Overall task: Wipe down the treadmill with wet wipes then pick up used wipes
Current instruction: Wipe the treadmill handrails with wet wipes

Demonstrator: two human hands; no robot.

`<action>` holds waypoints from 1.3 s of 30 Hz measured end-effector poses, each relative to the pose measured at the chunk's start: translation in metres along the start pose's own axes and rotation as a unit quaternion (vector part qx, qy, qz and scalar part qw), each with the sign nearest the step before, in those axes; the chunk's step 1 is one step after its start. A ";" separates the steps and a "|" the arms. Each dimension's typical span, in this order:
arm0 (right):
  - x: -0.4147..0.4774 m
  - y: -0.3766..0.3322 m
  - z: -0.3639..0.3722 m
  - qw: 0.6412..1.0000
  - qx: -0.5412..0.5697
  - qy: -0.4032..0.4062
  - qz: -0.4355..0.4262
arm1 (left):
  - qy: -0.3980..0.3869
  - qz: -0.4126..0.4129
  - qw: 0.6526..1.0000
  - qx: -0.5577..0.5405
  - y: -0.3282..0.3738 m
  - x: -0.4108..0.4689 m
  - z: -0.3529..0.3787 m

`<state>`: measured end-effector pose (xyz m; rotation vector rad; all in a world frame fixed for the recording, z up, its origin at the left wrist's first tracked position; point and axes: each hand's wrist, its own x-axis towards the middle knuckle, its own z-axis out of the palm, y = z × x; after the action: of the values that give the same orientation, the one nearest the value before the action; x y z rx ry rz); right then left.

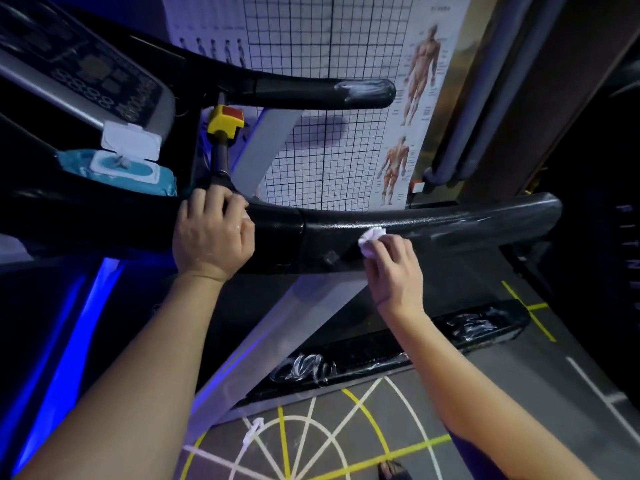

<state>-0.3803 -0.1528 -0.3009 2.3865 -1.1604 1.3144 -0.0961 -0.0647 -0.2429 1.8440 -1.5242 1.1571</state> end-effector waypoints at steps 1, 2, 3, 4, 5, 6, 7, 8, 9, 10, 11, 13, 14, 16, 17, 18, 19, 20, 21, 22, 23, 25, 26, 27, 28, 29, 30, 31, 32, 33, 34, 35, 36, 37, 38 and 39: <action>-0.003 0.011 0.002 0.999 -0.014 -0.030 0.006 | -0.003 -0.002 1.000 0.000 0.000 0.001 -0.001; -0.012 0.022 0.003 0.998 -0.026 -0.060 0.024 | -0.003 -0.002 1.000 -0.001 0.000 0.001 -0.002; -0.025 0.035 0.002 0.994 -0.034 -0.088 0.059 | 0.000 -0.001 1.000 -0.002 0.000 0.001 -0.002; -0.039 0.046 0.000 0.988 -0.038 -0.107 0.105 | 0.003 -0.001 1.000 -0.002 0.001 0.001 -0.002; -0.052 0.053 -0.005 0.980 -0.039 -0.122 0.151 | 0.004 -0.001 1.000 -0.003 0.001 0.001 -0.002; -0.060 0.056 -0.011 0.973 -0.035 -0.131 0.185 | 0.005 0.000 1.000 -0.003 0.001 0.001 -0.002; -0.063 0.056 -0.016 0.969 -0.027 -0.136 0.203 | 0.005 0.001 1.000 -0.001 0.001 0.001 -0.002; -0.060 0.053 -0.018 0.968 -0.017 -0.134 0.210 | 0.002 0.001 1.000 0.000 0.001 0.001 -0.002; -0.051 0.047 -0.021 0.970 -0.006 -0.123 0.212 | -0.003 0.002 1.000 0.000 0.002 0.002 -0.003; -0.040 0.040 -0.023 0.973 0.007 -0.105 0.206 | -0.007 0.002 1.000 -0.001 0.002 0.002 -0.004; -0.028 0.032 -0.023 0.977 0.021 -0.085 0.195 | -0.010 0.001 1.000 0.001 0.002 0.003 -0.005; -0.003 0.020 -0.026 0.983 0.051 -0.051 0.168 | -0.033 -0.013 0.999 0.011 0.004 0.005 -0.009; 0.007 0.018 -0.026 0.986 0.060 -0.046 0.149 | -0.059 -0.032 0.998 0.019 0.007 0.008 -0.012; 0.018 0.022 -0.025 0.992 0.050 -0.064 0.093 | -0.120 -0.095 0.988 0.028 0.019 0.018 -0.019; 0.020 0.029 -0.024 0.994 0.037 -0.082 0.065 | -0.143 -0.132 0.981 0.026 0.026 0.023 -0.023; 0.020 0.042 -0.024 0.994 0.023 -0.098 0.046 | -0.161 -0.165 0.973 0.021 0.034 0.028 -0.027; 0.018 0.058 -0.025 0.993 0.010 -0.104 0.050 | -0.177 -0.190 0.966 0.016 0.042 0.032 -0.032; 0.013 0.077 -0.027 0.992 0.005 -0.097 0.086 | -0.185 -0.204 0.961 0.011 0.051 0.035 -0.035; 0.007 0.096 -0.032 0.984 0.005 -0.082 0.158 | -0.186 -0.207 0.961 0.006 0.061 0.037 -0.038; 0.001 0.116 -0.039 0.967 0.006 -0.063 0.248 | -0.180 -0.197 0.964 -0.004 0.071 0.038 -0.040; -0.003 0.133 -0.047 0.944 0.003 -0.043 0.328 | -0.171 -0.172 0.970 -0.025 0.082 0.040 -0.040; -0.008 0.154 -0.057 0.919 -0.002 -0.010 0.393 | -0.153 -0.101 0.979 -0.092 0.107 0.048 -0.035; -0.007 0.155 -0.058 0.926 -0.001 -0.002 0.378 | -0.164 -0.070 0.976 -0.127 0.120 0.056 -0.032; -0.003 0.150 -0.057 0.938 0.003 0.002 0.348 | -0.193 -0.042 0.968 -0.154 0.133 0.065 -0.029; 0.002 0.142 -0.055 0.951 0.013 0.006 0.307 | -0.234 -0.019 0.956 -0.174 0.147 0.074 -0.026; 0.009 0.133 -0.051 0.964 0.029 0.010 0.266 | -0.276 -0.005 0.942 -0.189 0.160 0.083 -0.023; 0.015 0.124 -0.046 0.974 0.044 0.012 0.223 | -0.304 0.003 0.932 -0.199 0.171 0.091 -0.020; 0.022 0.117 -0.042 0.982 0.052 0.011 0.179 | -0.318 0.011 0.927 -0.200 0.181 0.098 -0.018; 0.028 0.114 -0.037 0.989 0.055 0.010 0.134 | -0.325 0.021 0.925 -0.197 0.190 0.105 -0.016; 0.031 0.114 -0.032 0.994 0.054 0.004 0.096 | -0.331 0.030 0.923 -0.192 0.199 0.110 -0.014; 0.031 0.120 -0.028 0.996 0.047 -0.004 0.072 | -0.340 0.039 0.921 -0.186 0.206 0.115 -0.012; 0.028 0.131 -0.027 0.997 0.044 -0.013 0.068 | -0.350 0.049 0.918 -0.183 0.212 0.119 -0.010; 0.023 0.145 -0.028 0.996 0.039 -0.015 0.080 | -0.357 0.056 0.914 -0.182 0.218 0.121 -0.008; 0.018 0.163 -0.032 0.993 0.038 -0.013 0.115 | -0.364 0.062 0.911 -0.184 0.224 0.123 -0.005; 0.012 0.185 -0.036 0.986 0.033 -0.006 0.165 | -0.369 0.068 0.908 -0.186 0.230 0.125 -0.002; 0.008 0.205 -0.043 0.971 0.024 0.009 0.239 | -0.374 0.072 0.905 -0.188 0.237 0.127 0.002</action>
<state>-0.5500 -0.2751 -0.3097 2.1965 -1.7956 1.5000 -0.3183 -0.1981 -0.1728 2.0125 -2.1272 0.1283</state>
